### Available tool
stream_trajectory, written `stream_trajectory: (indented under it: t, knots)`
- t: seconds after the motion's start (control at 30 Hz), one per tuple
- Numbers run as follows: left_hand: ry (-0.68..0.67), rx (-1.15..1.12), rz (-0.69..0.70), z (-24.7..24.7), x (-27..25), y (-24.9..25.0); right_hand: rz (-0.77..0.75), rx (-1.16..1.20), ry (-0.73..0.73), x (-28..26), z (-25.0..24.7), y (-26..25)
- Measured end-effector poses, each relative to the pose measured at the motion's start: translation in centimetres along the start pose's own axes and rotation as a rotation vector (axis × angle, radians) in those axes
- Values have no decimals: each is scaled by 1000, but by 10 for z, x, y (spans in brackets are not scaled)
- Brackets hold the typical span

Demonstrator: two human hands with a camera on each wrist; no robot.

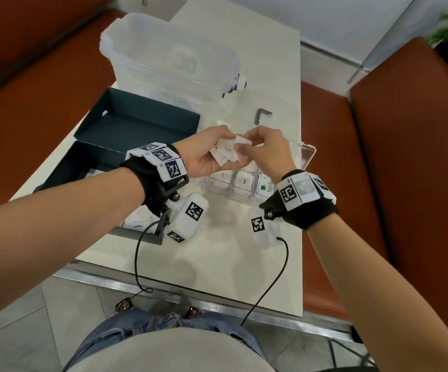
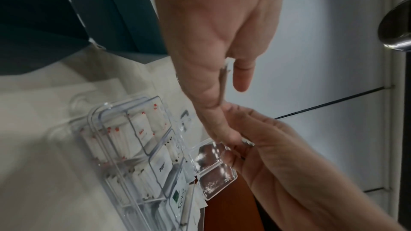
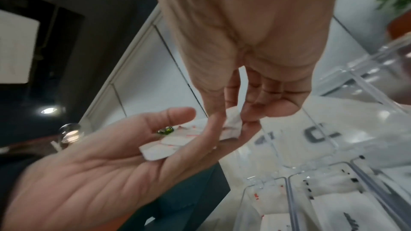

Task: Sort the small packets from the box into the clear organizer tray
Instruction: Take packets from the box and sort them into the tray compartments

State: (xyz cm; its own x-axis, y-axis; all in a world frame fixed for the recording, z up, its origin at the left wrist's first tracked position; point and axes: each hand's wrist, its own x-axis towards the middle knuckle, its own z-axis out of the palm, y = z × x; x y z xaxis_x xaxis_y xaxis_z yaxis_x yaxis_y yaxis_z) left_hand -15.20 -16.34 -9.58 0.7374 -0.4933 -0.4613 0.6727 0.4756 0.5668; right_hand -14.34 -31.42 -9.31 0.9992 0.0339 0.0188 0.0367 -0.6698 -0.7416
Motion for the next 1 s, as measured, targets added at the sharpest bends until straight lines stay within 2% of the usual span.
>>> stream_trajectory:
  t: [0.13,0.27,0.37,0.47,0.53,0.63,0.8,0.87,1.0]
  knots:
    - [14,145,45,-7,-1,2,101,135,36,3,-10,5]
    - [92,286,139,-15,-1,5,110,214,39,2,-23,1]
    - [158,483,222,-21,0,5,72,328,-73,0,-28,-4]
    - [174,632,237,-25,0,8,49,256,-190,-2,-24,-6]
    - [168,615,242,-26,0,9,62,191,-183,-2,-18,-5]
    - [166,469,228,-28,-2,11,118,217,-140,-2,-14,0]
    - [179,348,266,-33,-2,10,277,520,-150,-6,-5,4]
    - [237,398,294,-35,0,10,270,558,-136,-8,-2,3]
    - [277,667,351,-39,1,16,144,382,-26,-3,-4,0]
